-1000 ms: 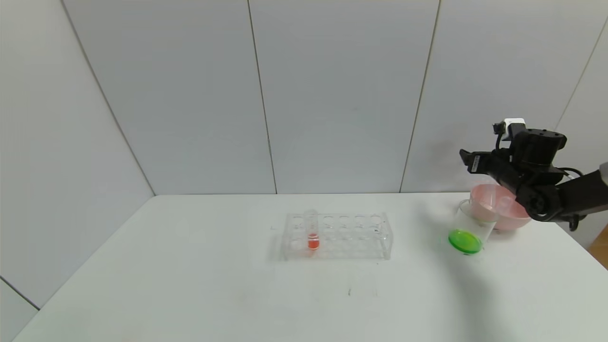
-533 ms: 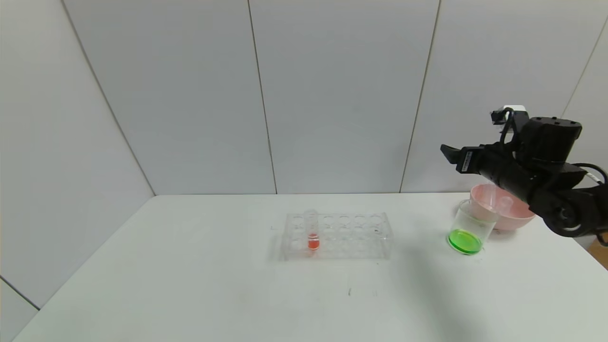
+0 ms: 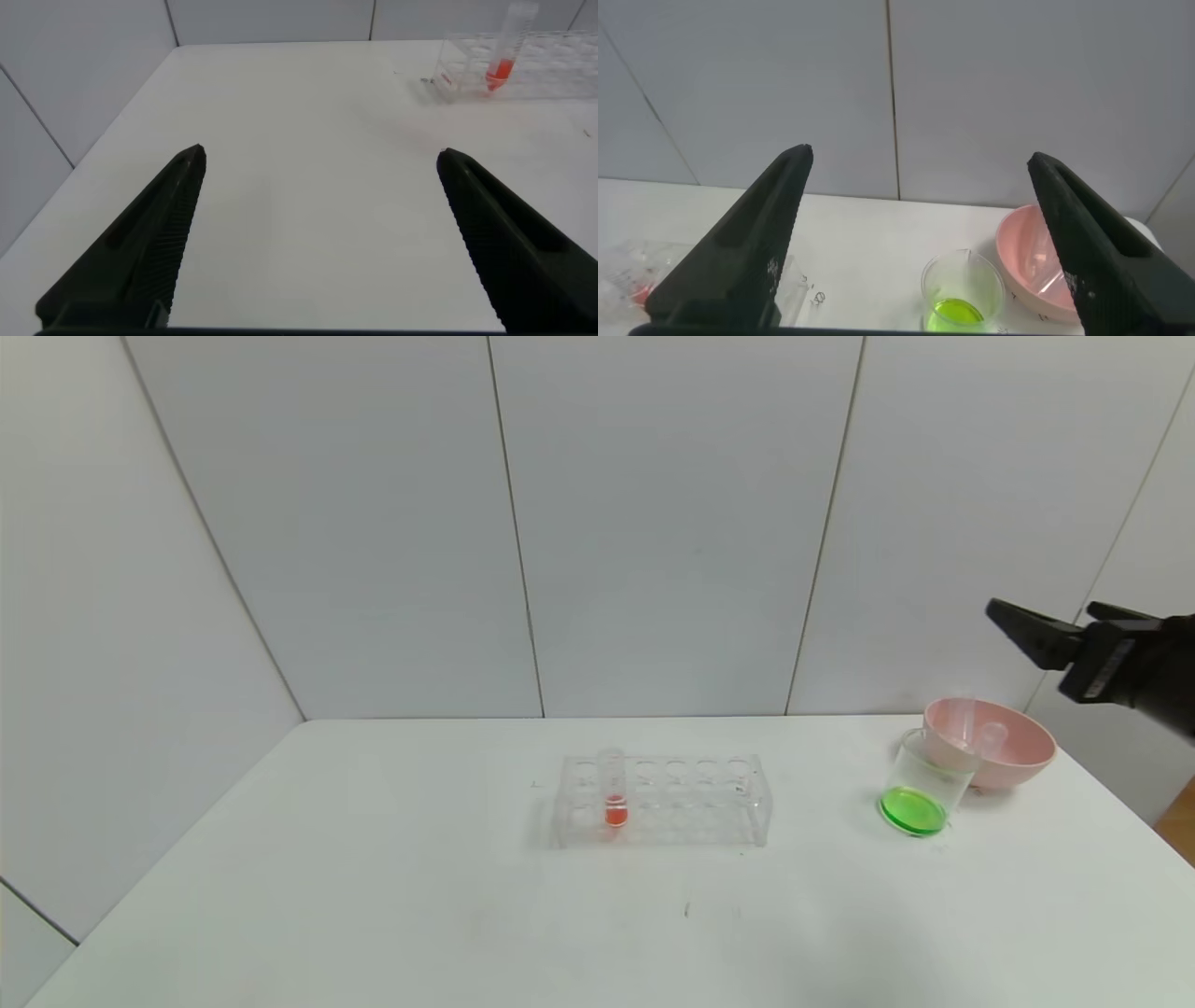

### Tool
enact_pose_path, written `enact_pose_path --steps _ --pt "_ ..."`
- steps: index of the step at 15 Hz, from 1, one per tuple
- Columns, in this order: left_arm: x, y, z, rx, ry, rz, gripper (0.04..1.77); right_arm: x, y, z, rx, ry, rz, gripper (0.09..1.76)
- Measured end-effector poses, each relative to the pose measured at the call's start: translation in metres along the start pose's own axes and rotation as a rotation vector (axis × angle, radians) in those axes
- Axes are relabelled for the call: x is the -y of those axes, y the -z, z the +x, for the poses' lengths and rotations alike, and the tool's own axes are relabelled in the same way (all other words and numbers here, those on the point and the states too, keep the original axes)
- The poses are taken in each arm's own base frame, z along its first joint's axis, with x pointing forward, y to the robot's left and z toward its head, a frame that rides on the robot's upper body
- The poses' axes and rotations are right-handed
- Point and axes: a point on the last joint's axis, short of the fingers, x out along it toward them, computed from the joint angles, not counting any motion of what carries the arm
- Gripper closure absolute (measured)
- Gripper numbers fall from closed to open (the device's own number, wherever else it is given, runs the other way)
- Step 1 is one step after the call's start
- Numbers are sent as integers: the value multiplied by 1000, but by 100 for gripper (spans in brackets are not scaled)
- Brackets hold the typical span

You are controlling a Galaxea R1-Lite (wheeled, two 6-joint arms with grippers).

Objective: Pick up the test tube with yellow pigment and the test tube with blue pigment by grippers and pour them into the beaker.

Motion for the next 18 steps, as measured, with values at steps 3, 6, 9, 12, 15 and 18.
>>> enact_pose_path --steps 3,6,9,12,15,18 --pt "0 0 0 0 0 0 5 -1 -22 -69 124 3 -4 17" --pt "0 0 0 0 0 0 5 -2 -33 -139 226 26 -29 16" --pt "0 0 0 0 0 0 5 -3 -33 -204 313 53 -61 15" --pt "0 0 0 0 0 0 5 -5 -27 -249 423 94 -87 15" --pt "0 0 0 0 0 0 5 -7 -10 -273 456 113 -103 15" --pt "0 0 0 0 0 0 5 -8 12 -291 437 102 -105 15"
